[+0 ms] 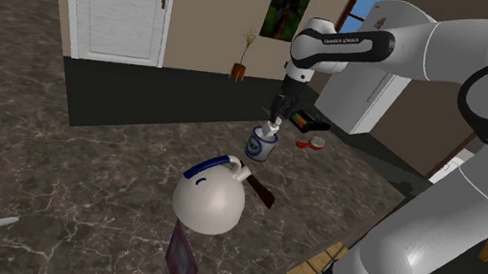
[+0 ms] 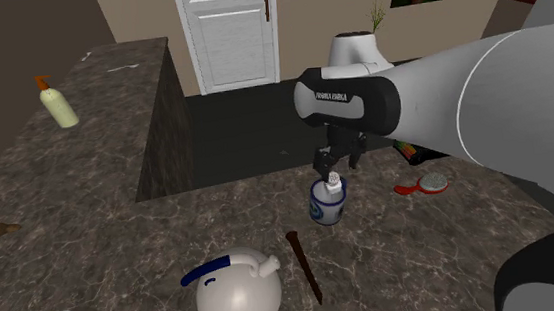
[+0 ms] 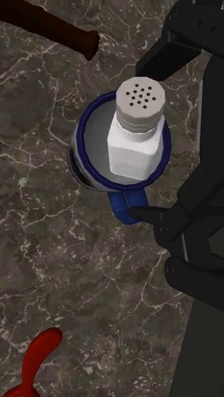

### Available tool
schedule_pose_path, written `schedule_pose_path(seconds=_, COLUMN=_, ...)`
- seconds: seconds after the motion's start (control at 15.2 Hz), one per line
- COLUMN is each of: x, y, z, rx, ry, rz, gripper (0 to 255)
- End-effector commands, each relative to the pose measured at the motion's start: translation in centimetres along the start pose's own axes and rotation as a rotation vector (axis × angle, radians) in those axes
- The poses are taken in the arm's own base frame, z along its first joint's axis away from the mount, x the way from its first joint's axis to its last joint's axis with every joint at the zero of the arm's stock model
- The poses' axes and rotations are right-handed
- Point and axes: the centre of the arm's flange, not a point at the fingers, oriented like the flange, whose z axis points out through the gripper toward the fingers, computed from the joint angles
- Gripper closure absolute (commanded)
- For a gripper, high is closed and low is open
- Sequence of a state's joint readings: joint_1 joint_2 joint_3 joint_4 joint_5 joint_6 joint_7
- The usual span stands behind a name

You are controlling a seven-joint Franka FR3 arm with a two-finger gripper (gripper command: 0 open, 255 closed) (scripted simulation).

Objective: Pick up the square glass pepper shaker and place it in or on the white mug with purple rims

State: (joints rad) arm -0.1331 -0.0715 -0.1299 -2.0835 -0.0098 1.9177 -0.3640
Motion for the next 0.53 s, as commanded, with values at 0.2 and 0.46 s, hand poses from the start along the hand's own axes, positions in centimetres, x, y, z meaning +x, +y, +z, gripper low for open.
schedule_pose_path(seconds=0.2, x=0.1, y=0.0, z=-4.3, rx=0.000, ry=0.000, rz=0.000, gripper=0)
schedule_pose_path(seconds=0.46, x=0.1, y=0.0, z=-4.3, rx=0.000, ry=0.000, rz=0.000, gripper=0)
